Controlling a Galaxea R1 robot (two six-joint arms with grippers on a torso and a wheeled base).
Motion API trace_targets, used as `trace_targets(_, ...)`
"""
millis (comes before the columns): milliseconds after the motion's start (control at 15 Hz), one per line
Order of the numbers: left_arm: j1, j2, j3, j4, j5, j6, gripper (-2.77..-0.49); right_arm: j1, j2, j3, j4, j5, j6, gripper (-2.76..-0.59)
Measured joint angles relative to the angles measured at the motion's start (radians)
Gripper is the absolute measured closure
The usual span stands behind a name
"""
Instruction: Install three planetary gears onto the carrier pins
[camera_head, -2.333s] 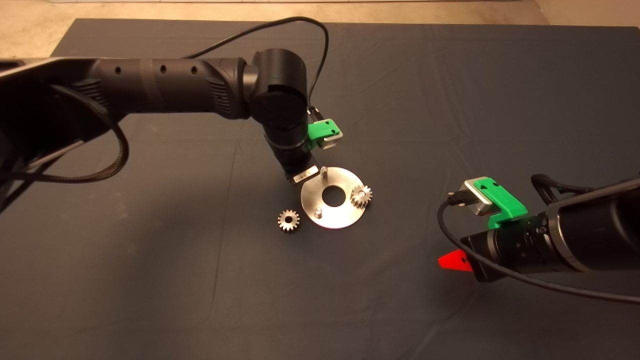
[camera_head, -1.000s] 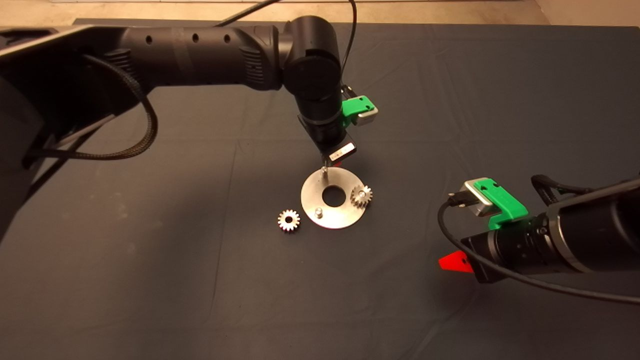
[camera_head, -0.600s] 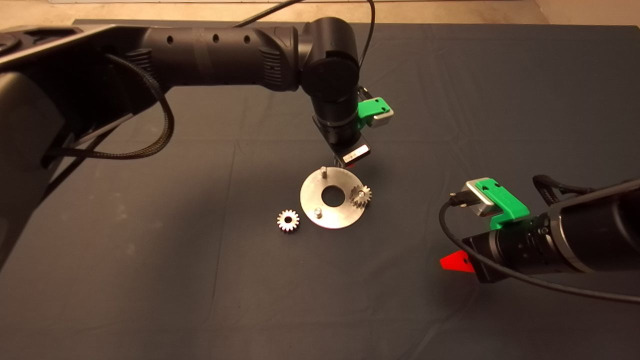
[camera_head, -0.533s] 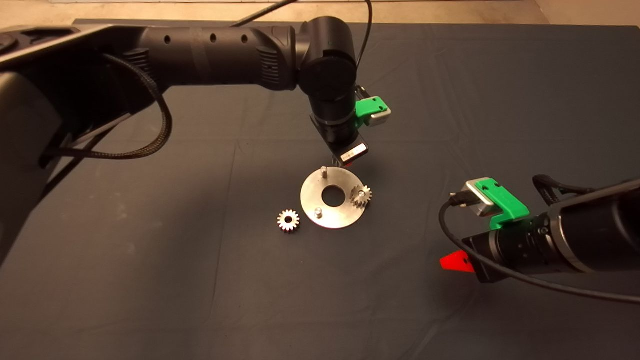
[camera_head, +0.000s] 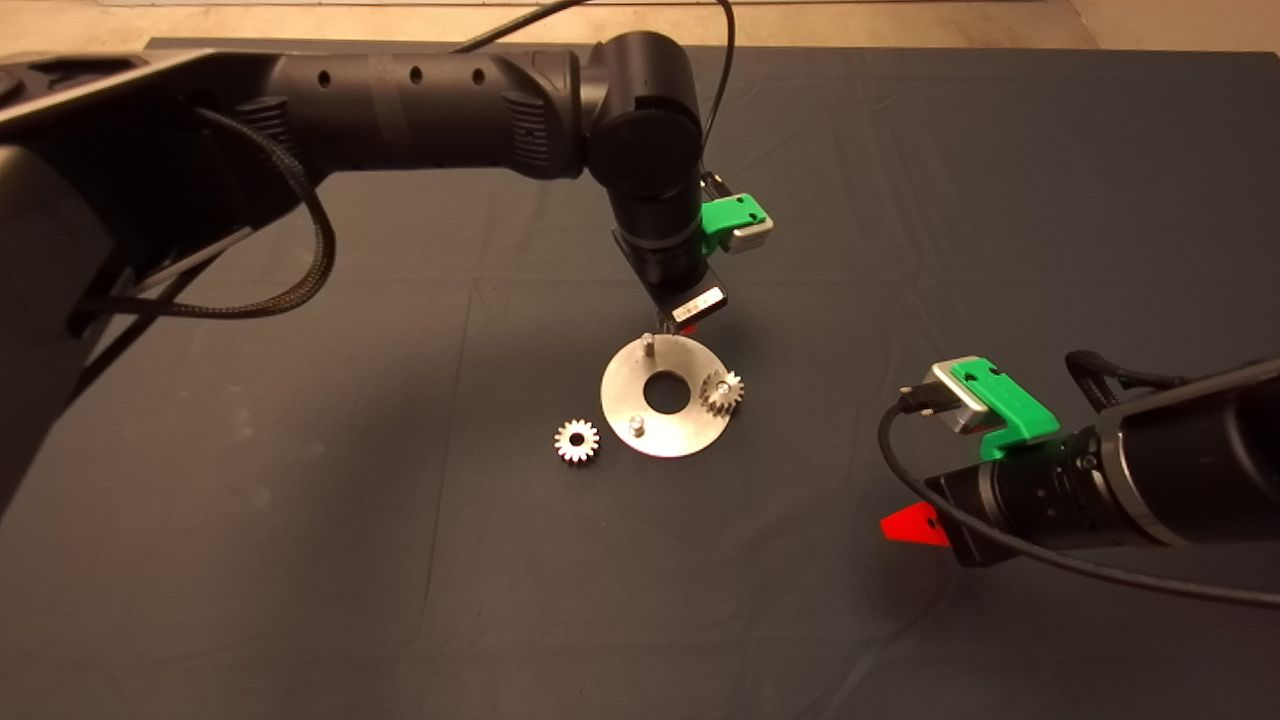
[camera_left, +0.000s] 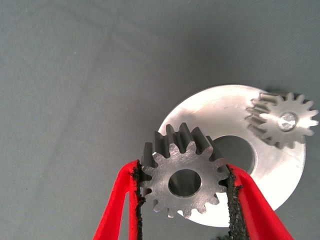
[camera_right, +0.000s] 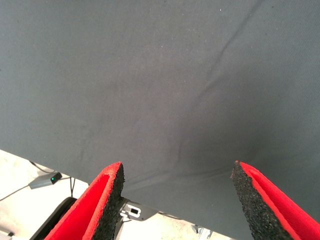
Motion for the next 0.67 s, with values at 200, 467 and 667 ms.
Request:
trace_targets(200, 0.037, 0.000, 0.008, -0.002, 0.002, 0.000, -0.78, 0.000, 0.000, 0.000, 0.003, 0.000, 0.000, -1.60)
trace_targets(467, 0.044, -0.022, 0.015, -0.003, 0.000, 0.001, -0.78, 0.000, 0.000, 0.000, 0.004, 0.000, 0.000, -1.60)
trace_targets(667, 0.055, -0.022, 0.014, -0.003, 0.008, 0.001, -0.77, 0.000, 0.003, 0.000, 0.006, 0.000, 0.000, -1.60)
